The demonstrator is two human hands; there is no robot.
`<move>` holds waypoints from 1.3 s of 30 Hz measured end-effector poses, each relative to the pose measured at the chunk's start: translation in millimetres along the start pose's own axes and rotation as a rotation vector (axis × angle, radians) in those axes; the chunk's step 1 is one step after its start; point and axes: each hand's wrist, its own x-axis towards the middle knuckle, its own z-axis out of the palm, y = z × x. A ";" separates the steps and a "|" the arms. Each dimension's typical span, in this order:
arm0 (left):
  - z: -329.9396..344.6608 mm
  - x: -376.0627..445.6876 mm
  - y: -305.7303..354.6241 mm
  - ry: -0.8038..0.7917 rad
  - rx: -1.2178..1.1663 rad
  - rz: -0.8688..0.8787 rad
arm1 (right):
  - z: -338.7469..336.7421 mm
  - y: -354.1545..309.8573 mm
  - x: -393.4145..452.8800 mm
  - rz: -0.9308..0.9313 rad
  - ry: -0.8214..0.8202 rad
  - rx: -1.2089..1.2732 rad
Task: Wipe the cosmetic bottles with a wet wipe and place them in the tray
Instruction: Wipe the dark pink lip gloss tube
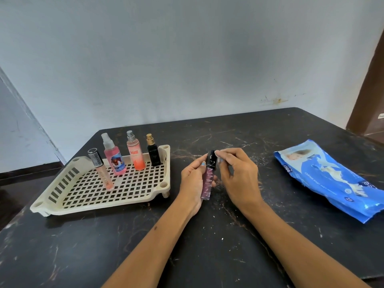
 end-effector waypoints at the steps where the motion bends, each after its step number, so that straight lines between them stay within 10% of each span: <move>1: -0.3 -0.2 0.0 0.007 -0.013 0.003 | 0.2 -0.5 -0.6 -0.017 -0.015 0.002; 39: -1.2 -2.5 0.5 0.032 -0.057 0.009 | -4.5 -3.3 -1.6 -0.132 -0.095 -0.011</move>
